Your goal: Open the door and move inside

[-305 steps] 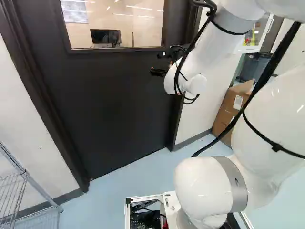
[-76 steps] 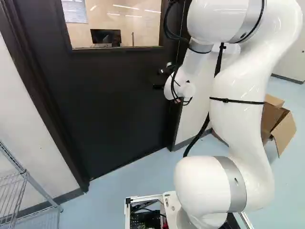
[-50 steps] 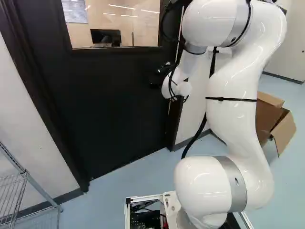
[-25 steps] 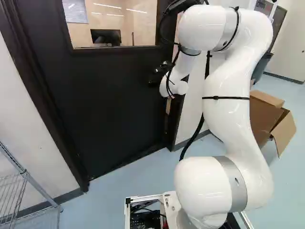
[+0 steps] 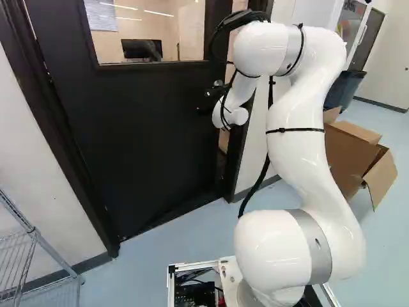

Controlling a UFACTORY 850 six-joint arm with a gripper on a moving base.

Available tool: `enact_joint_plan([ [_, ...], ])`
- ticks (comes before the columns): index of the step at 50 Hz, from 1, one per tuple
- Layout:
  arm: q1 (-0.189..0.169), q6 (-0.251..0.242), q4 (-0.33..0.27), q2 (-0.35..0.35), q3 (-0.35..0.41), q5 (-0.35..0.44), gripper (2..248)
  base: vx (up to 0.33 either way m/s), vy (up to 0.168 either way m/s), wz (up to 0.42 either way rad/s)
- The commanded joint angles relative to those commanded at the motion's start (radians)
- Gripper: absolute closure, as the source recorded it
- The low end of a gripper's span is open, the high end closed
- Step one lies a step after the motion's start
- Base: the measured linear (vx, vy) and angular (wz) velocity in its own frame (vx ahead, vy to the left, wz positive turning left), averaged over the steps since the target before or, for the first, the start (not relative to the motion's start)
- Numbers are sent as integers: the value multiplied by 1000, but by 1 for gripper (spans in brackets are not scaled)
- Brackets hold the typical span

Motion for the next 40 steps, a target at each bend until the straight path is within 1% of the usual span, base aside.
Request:
enact_joint_plan([
  [22, 21, 0, -63, -96, -134, 23, 3, 0, 0, 0],
  [40, 41, 0, -108, -183, -258, 43, 3, 0, 0, 0],
])
